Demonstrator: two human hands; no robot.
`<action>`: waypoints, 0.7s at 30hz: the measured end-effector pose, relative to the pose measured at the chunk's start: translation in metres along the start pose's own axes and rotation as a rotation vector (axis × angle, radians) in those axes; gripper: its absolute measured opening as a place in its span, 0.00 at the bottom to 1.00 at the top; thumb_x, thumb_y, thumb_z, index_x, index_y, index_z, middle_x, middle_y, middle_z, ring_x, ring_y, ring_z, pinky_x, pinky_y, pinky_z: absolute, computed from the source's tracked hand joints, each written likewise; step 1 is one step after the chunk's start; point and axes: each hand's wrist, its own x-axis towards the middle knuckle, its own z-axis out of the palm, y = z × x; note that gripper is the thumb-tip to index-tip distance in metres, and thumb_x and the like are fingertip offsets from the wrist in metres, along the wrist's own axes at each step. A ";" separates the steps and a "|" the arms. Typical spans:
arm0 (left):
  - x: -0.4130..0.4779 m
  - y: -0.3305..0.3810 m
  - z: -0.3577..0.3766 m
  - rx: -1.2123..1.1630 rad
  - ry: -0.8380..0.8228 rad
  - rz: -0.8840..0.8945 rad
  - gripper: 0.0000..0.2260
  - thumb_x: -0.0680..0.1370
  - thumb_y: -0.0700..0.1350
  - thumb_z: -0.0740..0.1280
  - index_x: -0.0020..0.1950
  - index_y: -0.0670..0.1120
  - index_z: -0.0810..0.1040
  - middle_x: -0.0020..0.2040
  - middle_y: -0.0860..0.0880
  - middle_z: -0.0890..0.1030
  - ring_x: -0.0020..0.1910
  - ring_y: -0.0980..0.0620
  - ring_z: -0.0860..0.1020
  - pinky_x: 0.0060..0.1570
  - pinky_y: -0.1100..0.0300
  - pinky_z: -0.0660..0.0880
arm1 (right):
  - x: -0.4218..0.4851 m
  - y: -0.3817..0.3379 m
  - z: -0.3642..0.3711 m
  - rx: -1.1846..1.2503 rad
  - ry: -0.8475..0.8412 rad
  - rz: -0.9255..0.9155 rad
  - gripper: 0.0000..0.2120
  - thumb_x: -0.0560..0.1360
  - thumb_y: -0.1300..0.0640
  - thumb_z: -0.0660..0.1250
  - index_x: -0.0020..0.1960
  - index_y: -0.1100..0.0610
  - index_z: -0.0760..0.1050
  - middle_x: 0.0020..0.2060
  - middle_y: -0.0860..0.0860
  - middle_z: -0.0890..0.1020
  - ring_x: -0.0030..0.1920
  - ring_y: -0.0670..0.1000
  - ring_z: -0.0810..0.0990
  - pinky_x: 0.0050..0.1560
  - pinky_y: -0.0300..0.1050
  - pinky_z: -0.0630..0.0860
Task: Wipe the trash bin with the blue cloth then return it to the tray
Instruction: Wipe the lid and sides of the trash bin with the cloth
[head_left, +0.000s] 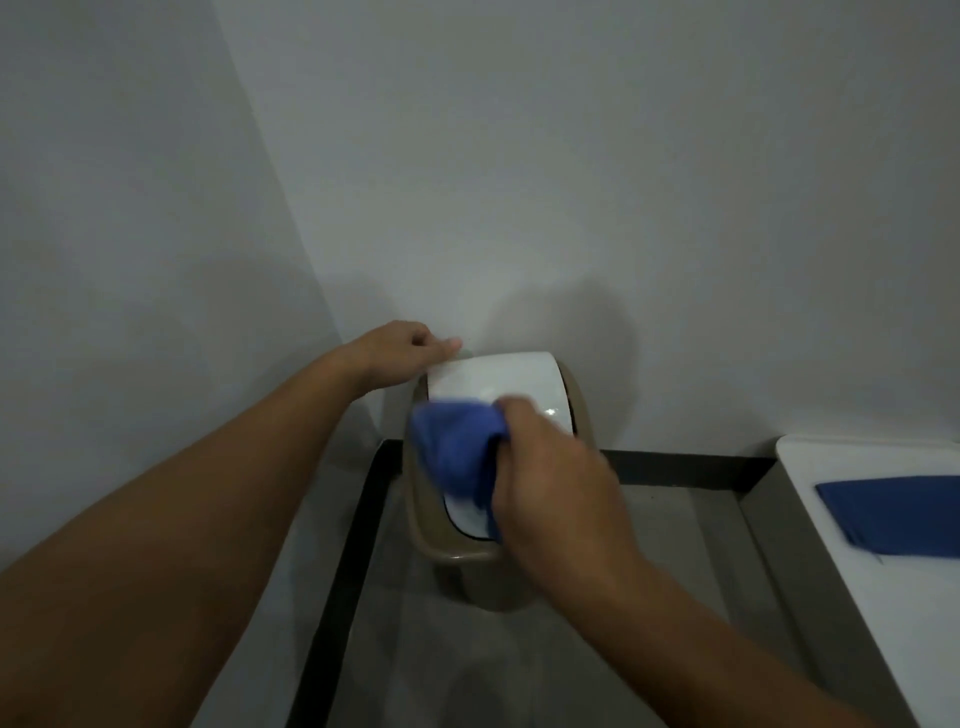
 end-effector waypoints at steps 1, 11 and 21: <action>0.001 0.003 0.003 0.060 -0.042 0.015 0.14 0.76 0.54 0.63 0.50 0.44 0.76 0.55 0.44 0.78 0.53 0.47 0.74 0.56 0.52 0.69 | 0.010 0.002 -0.003 0.059 0.074 0.038 0.11 0.73 0.56 0.50 0.52 0.55 0.66 0.33 0.50 0.70 0.31 0.54 0.70 0.29 0.48 0.67; -0.023 -0.023 0.017 0.100 -0.078 0.005 0.15 0.78 0.54 0.57 0.49 0.45 0.76 0.50 0.41 0.79 0.54 0.43 0.76 0.54 0.56 0.69 | -0.014 0.004 0.083 -0.118 -0.380 0.024 0.32 0.78 0.53 0.55 0.73 0.49 0.38 0.75 0.52 0.38 0.66 0.59 0.22 0.66 0.62 0.29; -0.032 -0.024 0.005 0.354 -0.121 -0.167 0.34 0.71 0.71 0.50 0.52 0.43 0.77 0.56 0.40 0.79 0.49 0.44 0.76 0.46 0.57 0.67 | -0.030 0.025 0.022 0.457 -0.047 0.283 0.12 0.76 0.59 0.56 0.57 0.50 0.72 0.44 0.51 0.80 0.43 0.45 0.78 0.46 0.26 0.72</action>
